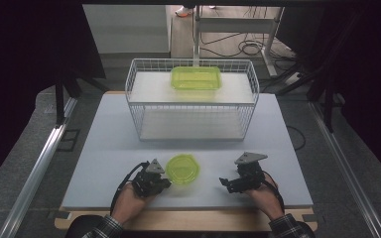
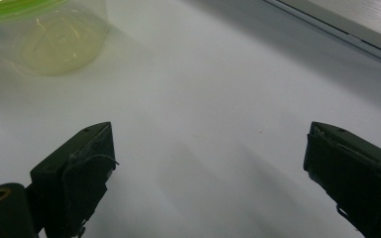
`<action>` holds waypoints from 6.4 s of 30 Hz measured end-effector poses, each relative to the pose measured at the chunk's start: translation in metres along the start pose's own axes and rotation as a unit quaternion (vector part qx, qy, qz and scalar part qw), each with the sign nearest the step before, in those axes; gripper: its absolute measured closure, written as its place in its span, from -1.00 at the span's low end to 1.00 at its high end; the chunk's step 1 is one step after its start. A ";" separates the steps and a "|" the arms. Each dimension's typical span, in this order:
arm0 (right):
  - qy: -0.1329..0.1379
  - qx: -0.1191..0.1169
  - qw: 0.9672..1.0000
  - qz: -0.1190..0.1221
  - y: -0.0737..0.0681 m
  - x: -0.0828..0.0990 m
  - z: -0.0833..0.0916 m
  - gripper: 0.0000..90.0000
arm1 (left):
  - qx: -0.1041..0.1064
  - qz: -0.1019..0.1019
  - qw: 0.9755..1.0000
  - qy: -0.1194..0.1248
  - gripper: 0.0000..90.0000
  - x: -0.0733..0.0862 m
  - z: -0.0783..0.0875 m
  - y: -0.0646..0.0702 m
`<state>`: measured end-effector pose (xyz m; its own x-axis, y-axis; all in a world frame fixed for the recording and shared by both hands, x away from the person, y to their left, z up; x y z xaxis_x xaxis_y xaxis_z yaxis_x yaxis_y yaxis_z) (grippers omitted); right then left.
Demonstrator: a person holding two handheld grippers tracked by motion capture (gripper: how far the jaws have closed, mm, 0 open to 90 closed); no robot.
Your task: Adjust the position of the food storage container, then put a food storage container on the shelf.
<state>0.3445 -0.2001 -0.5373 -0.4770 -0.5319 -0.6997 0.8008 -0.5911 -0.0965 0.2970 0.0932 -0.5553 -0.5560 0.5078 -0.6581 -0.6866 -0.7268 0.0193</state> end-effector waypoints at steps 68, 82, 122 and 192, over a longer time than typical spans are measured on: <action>0.038 -0.146 0.983 -0.102 -0.012 -0.067 -0.022 -0.56 | -0.130 -0.004 0.991 0.028 -0.98 0.041 0.032 -0.015; 0.025 -0.197 0.972 -0.126 -0.009 -0.080 -0.046 -0.01 | -0.130 -0.004 0.991 0.025 -0.98 0.042 0.032 -0.016; 0.016 -0.314 0.923 -0.223 -0.009 -0.088 -0.049 0.81 | -0.129 -0.009 0.991 0.020 -0.97 0.042 0.031 -0.015; 0.202 -0.257 0.909 -0.260 0.042 -0.230 0.090 0.81 | -0.108 0.032 0.993 0.035 -0.99 0.042 0.035 -0.023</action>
<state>0.4553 -0.1573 -0.3166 -0.7506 0.0649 -0.6576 0.6181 -0.2830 -0.7334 0.2729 0.1470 -0.5567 -0.5566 0.4286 -0.7117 -0.5295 -0.8431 -0.0937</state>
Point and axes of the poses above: each handheld gripper's, and its own axes: z roughly backward along the jaws, x roughly out of its underside, y roughly to its right, the point moved 4 cm from there along -z, roughly forward along the jaws, and after that the axes turned 9 degrees about -x, right-handed, at the moved point
